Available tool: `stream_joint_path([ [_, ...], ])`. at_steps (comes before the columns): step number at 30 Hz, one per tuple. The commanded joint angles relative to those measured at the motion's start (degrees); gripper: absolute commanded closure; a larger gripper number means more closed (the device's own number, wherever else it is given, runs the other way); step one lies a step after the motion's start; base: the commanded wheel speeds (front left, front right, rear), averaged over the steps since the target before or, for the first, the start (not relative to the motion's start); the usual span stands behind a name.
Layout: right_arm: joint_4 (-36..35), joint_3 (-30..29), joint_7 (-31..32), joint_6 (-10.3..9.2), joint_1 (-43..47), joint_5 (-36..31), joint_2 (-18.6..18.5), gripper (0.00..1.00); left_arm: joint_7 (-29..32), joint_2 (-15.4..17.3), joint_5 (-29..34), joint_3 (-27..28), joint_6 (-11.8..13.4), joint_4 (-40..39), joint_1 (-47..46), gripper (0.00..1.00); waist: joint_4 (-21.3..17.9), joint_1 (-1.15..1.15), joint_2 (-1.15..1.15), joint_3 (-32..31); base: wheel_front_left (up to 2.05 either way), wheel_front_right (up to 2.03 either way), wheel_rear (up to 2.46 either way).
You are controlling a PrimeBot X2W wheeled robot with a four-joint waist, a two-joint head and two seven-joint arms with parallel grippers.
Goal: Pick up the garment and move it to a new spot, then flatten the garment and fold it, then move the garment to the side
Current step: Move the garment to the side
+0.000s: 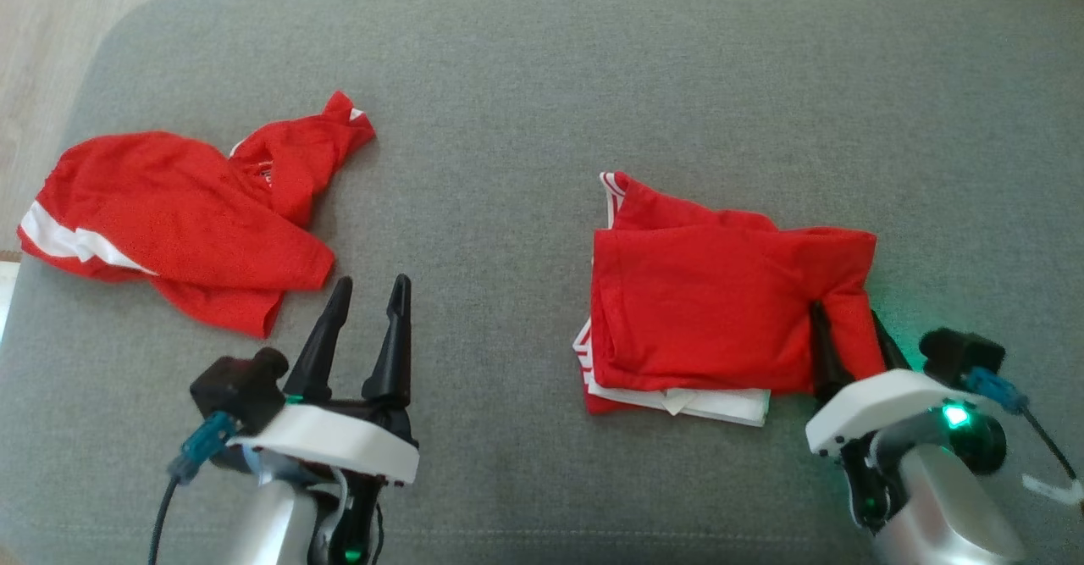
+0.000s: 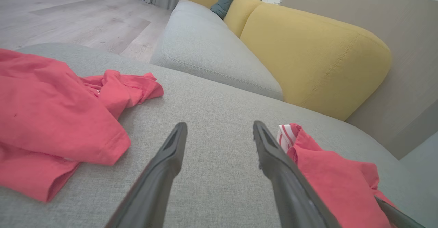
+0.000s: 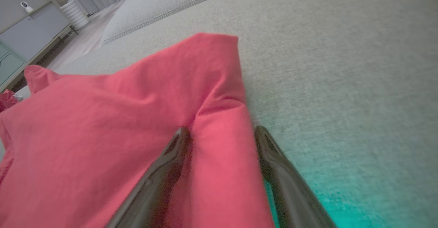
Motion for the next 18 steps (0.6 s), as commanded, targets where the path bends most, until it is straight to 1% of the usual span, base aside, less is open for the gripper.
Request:
stream_joint_path([
  [1, 0.1, 2.3, -0.4, -0.05, -1.7, -0.3, -0.1, 1.0, -0.7, 0.2, 0.6, 1.3, -0.2, -1.3, -2.4, 0.0, -0.1, 0.0, 0.0, 0.0, 0.0, 0.0, 0.0],
  [3, 1.4, 2.9, -1.0, -0.05, -2.6, -2.0, -0.1, 1.0, -0.7, 0.2, 0.5, 1.1, -0.2, -1.1, -2.4, 0.0, -0.4, 0.0, 0.0, -0.2, 0.0, 0.0, 0.0],
  [6, 1.5, 3.0, -2.5, -0.05, -4.0, -6.5, -0.1, 1.0, -0.7, 0.2, 0.6, 1.4, 0.0, -1.2, -2.3, 0.0, -1.7, 0.0, 0.0, -0.7, 0.0, 0.0, 0.0],
  [9, -0.1, 3.4, -3.5, -0.05, -5.3, -13.0, -0.1, 1.0, -0.7, 0.2, 0.8, 1.6, -0.1, -1.4, -2.0, 0.0, -3.7, 0.0, 0.0, -1.3, 0.0, 0.0, 0.0],
  [10, -0.1, 3.4, -3.5, -0.05, -5.3, -13.0, -0.1, 1.0, -0.7, 0.2, 0.8, 1.6, -0.1, -1.4, -2.0, 0.0, -3.7, 0.0, 0.0, -1.3, 0.0, 0.0, 0.0],
  [12, -1.7, 3.9, -3.6, -0.05, -6.0, -17.4, -0.3, 1.0, -0.7, 0.2, 1.1, 1.2, -0.2, -1.6, -2.0, 0.0, -5.3, 0.0, 0.0, -1.6, 0.0, 0.0, 0.0],
  [15, -4.3, 5.8, -2.6, -0.05, -7.5, -22.3, -2.5, 1.0, -0.7, 0.2, 1.3, 0.2, -0.1, -2.5, -2.4, 0.0, -8.0, 0.0, 0.0, -1.6, 0.0, 0.0, 0.0],
  [18, -6.6, 7.5, -0.5, -0.05, -10.0, -23.7, -6.9, 1.0, -0.7, 0.2, 1.5, -0.9, 0.0, -3.5, -3.3, 0.0, -10.4, 0.0, 0.0, -0.6, 0.0, 0.0, 0.0],
])
